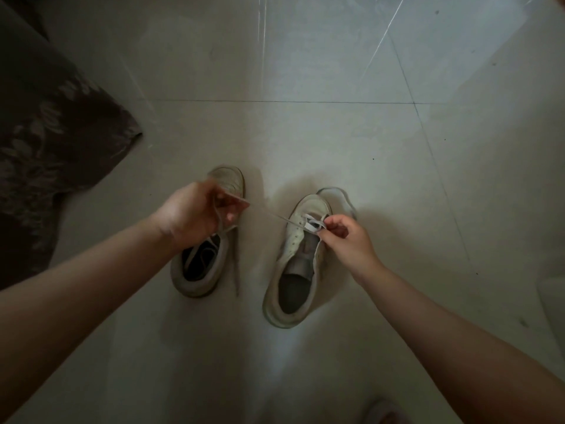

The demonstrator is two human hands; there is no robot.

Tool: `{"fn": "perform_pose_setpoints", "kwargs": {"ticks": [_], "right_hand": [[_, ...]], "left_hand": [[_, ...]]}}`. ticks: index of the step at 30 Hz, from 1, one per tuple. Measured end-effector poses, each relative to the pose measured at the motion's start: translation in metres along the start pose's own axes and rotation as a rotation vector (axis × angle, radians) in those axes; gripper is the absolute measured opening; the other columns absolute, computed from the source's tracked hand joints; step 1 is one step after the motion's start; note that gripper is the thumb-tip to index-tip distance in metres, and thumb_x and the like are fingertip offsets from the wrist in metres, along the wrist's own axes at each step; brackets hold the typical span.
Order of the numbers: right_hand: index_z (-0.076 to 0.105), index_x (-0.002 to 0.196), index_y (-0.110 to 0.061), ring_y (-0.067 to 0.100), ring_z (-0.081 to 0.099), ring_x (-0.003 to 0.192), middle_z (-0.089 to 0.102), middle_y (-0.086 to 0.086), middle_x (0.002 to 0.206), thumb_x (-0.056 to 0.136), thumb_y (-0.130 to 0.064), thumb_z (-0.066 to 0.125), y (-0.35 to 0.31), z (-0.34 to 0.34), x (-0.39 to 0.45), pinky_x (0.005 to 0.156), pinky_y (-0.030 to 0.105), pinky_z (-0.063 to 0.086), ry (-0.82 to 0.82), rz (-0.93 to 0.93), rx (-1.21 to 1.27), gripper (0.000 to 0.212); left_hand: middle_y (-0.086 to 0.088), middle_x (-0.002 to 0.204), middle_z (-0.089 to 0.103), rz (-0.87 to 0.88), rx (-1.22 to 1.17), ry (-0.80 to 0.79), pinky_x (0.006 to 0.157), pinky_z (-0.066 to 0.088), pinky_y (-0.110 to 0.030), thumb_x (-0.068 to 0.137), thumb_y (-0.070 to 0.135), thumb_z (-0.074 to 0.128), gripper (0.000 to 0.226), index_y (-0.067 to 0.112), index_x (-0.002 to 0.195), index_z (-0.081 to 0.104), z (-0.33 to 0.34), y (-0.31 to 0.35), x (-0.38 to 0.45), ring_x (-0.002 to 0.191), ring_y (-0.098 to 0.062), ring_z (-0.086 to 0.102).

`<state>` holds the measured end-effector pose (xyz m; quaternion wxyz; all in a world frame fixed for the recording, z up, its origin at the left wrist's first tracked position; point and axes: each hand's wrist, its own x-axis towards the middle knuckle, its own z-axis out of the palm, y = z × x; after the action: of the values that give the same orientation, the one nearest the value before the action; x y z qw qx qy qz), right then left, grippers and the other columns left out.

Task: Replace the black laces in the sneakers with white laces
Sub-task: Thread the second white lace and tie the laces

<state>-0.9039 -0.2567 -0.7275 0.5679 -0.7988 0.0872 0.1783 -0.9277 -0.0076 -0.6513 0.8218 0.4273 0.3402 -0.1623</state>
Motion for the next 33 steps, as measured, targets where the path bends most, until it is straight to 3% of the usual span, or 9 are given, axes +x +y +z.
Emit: {"fn": "perform_pose_setpoints", "kwargs": {"ticks": [4,8,10,13,17,22,26,29,33], "right_hand": [[0.060,0.101,-0.013,0.010,0.052,0.075,0.056,-0.002,0.082,0.083,-0.006,0.069,-0.002,-0.001,0.001,0.067,0.013,0.045,-0.022,-0.004,-0.049,0.022],[0.054,0.119,-0.023,0.012,0.052,0.079,0.052,-0.001,0.089,0.087,-0.008,0.063,-0.007,-0.004,0.002,0.070,0.016,0.046,-0.091,-0.022,-0.137,0.036],[0.053,0.116,-0.027,0.015,0.055,0.079,0.055,0.001,0.092,0.092,-0.012,0.055,-0.009,-0.005,0.006,0.068,0.023,0.048,-0.083,0.063,-0.054,0.028],[0.062,0.105,-0.017,0.014,0.055,0.061,0.060,0.002,0.079,0.094,-0.026,0.054,-0.014,-0.004,0.012,0.055,0.026,0.045,-0.005,0.202,0.057,0.016],[0.056,0.067,-0.016,0.014,0.047,0.049,0.053,0.000,0.059,0.082,-0.046,0.066,-0.018,0.002,0.024,0.048,0.025,0.034,0.027,0.266,-0.213,0.035],[0.055,0.068,-0.012,0.022,0.047,0.061,0.051,0.007,0.063,0.088,-0.019,0.053,-0.022,-0.001,0.037,0.058,0.028,0.034,-0.001,0.122,-0.508,0.022],[0.052,0.069,-0.013,0.019,0.044,0.056,0.051,0.005,0.064,0.094,-0.021,0.050,-0.034,-0.034,0.054,0.050,0.025,0.034,0.332,0.153,-0.111,0.026],[0.054,0.072,-0.017,0.012,0.047,0.049,0.055,0.001,0.063,0.096,-0.032,0.050,-0.033,-0.028,0.042,0.041,0.018,0.033,0.139,0.229,0.033,0.029],[0.058,0.086,-0.019,0.015,0.058,0.071,0.060,-0.001,0.078,0.082,-0.059,0.058,-0.011,0.005,0.007,0.071,0.034,0.050,-0.091,0.265,-0.111,0.041]], "left_hand": [[-0.003,0.050,0.063,0.168,0.539,0.087,0.056,0.044,-0.026,0.093,0.014,0.031,0.040,0.006,0.063,0.056,0.018,-0.005,-0.002,0.058,-0.020,0.057],[-0.004,0.094,0.063,0.281,1.861,-0.126,0.076,0.045,-0.031,0.090,0.038,0.043,0.027,0.015,0.089,0.057,0.025,-0.021,-0.008,0.089,-0.022,0.058],[-0.005,0.114,0.056,0.429,2.067,-0.119,0.081,0.045,-0.035,0.092,0.044,0.040,0.037,0.017,0.116,0.050,0.036,-0.037,-0.008,0.104,-0.024,0.055],[-0.005,0.116,0.055,0.596,1.930,-0.097,0.076,0.046,-0.035,0.095,0.045,0.037,0.038,0.018,0.120,0.048,0.050,-0.058,0.002,0.103,-0.025,0.056],[-0.008,0.112,0.057,0.409,1.898,-0.078,0.071,0.041,-0.033,0.093,0.047,0.044,0.041,0.015,0.117,0.048,0.061,-0.071,0.018,0.101,-0.028,0.058],[-0.004,0.092,0.049,0.476,1.832,-0.117,0.067,0.039,-0.030,0.097,0.033,0.037,0.026,0.015,0.104,0.054,0.062,-0.074,0.016,0.088,-0.026,0.056],[0.002,0.070,0.044,0.432,1.673,-0.191,0.060,0.038,-0.028,0.094,0.029,0.041,0.027,0.021,0.068,0.041,0.050,-0.076,0.018,0.070,-0.023,0.050],[0.000,0.070,0.049,0.470,1.591,-0.146,0.059,0.040,-0.029,0.094,0.027,0.042,0.025,0.025,0.069,0.040,0.045,-0.081,0.017,0.068,-0.024,0.052],[-0.008,0.083,0.059,0.517,1.641,-0.081,0.062,0.038,-0.029,0.094,0.028,0.041,0.018,0.018,0.081,0.048,0.047,-0.079,0.015,0.072,-0.025,0.051]]}}
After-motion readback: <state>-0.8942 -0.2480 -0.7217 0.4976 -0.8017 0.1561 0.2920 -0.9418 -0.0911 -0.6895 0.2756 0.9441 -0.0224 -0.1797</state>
